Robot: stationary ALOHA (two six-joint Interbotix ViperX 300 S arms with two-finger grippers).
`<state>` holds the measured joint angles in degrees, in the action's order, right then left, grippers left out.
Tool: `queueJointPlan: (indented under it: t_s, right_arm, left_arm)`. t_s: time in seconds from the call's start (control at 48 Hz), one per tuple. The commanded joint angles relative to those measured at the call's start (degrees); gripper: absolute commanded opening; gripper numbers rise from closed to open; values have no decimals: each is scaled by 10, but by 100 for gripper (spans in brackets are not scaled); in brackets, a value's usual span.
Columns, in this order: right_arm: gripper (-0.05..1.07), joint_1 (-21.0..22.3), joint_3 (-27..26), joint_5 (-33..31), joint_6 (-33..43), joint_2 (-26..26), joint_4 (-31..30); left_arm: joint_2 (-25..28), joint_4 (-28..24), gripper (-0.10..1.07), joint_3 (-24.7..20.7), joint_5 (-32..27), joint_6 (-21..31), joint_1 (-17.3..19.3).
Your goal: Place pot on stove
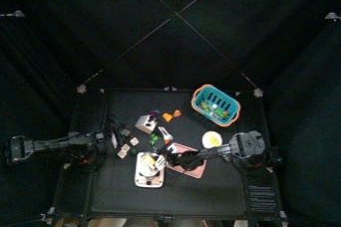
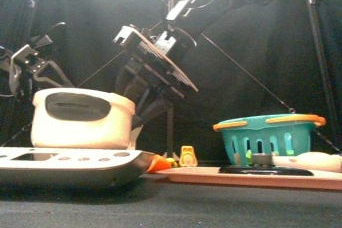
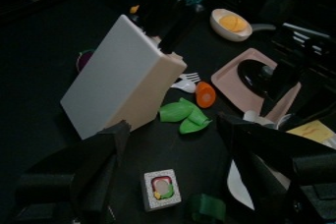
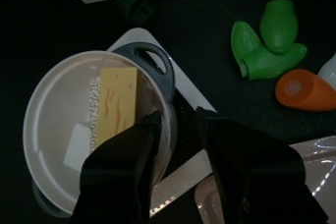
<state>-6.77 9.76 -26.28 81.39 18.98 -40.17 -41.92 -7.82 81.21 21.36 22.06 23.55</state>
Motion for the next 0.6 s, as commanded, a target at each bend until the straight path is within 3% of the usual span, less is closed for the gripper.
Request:
queueJointPlan:
  t_s: [0.0,0.583]
  right_arm:
    - [74,-3,-18,2,0,-39,-9]
    - [74,-4,-11,-49,1,-59,-36]
  left_arm:
    - [0,2,104,-8,3,0,2]
    - [0,1,104,-7,3,0,1]
